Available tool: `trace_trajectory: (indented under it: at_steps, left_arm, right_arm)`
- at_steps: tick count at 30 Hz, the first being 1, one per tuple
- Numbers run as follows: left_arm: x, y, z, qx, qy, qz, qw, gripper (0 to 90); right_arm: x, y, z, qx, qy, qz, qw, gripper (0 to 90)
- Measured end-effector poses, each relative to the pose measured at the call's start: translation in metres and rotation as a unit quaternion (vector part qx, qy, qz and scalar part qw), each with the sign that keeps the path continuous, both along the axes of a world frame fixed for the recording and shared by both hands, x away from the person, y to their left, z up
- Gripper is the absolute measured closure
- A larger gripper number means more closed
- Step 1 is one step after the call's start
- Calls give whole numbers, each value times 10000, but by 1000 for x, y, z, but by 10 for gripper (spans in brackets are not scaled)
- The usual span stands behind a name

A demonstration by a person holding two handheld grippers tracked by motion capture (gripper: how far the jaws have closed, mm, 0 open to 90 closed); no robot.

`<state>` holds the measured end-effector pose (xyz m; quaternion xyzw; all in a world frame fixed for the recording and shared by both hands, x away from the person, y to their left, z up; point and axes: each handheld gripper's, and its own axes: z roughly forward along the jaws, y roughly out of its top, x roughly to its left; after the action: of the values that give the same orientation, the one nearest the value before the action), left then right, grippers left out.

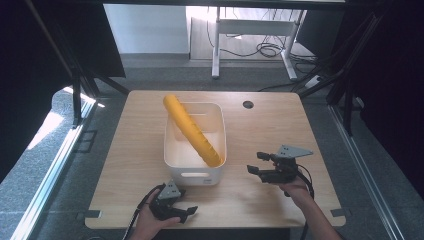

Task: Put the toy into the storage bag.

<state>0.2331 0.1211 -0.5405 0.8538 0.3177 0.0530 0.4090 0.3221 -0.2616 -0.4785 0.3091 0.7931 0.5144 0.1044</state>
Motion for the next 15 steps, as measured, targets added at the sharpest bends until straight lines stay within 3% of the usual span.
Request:
trace_trajectory:
  at_steps: [5, 15]
  left_arm:
    - [0, 1, 1, -23, -13, 6, 10000, 256]
    - [0, 2, 1, -22, -12, 6, 10000, 255]
  right_arm:
    - [8, -1, -21, -175, 306, -195, 9992, 303]
    - [7, 2, -24, -231, 304, -169, 9991, 301]
